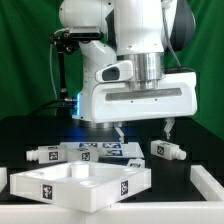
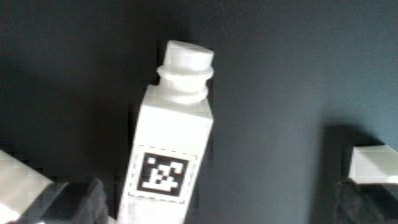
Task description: Assemble one leg
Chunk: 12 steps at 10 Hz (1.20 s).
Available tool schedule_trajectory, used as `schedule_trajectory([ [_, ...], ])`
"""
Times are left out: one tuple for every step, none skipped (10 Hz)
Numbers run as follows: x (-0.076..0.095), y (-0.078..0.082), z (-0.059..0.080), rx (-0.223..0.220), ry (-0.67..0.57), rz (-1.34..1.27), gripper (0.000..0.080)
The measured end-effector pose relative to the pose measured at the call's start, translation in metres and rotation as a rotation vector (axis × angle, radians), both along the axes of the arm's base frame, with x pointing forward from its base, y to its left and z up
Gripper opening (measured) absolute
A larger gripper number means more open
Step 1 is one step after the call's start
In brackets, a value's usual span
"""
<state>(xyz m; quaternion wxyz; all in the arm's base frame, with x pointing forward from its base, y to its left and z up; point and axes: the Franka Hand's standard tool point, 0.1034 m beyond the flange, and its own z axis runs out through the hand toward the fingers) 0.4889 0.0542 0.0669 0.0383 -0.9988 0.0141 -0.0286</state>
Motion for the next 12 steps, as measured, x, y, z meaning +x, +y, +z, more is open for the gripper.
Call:
schedule_trajectory([
  [-0.001, -0.011, -0.012, -0.005, 0.019, -0.014, 0.0649],
  [0.005, -0.021, -0.022, -0.006, 0.036, -0.042, 0.0649],
  [0.011, -0.024, -0.031, -0.003, 0.044, -0.072, 0.0649],
  [0.007, -0.014, -0.04, -0.001, 0.051, -0.111, 0.0649],
  [0.003, -0.007, -0.046, -0.002, 0.052, -0.105, 0.0649],
  [0.001, -0.006, -0.053, -0.003, 0.052, -0.105, 0.0649],
  [-0.001, -0.003, -0.058, -0.004, 0.053, -0.111, 0.0649],
  [-0.001, 0.001, -0.058, -0.005, 0.047, -0.1, 0.0649],
  [-0.001, 0.0, -0.058, -0.006, 0.046, -0.097, 0.0626],
  [-0.001, 0.0, -0.058, -0.006, 0.046, -0.097, 0.0626],
  [-0.001, 0.0, -0.058, -0.006, 0.046, -0.097, 0.0456],
  [-0.001, 0.0, -0.058, -0.006, 0.046, -0.097, 0.0456],
])
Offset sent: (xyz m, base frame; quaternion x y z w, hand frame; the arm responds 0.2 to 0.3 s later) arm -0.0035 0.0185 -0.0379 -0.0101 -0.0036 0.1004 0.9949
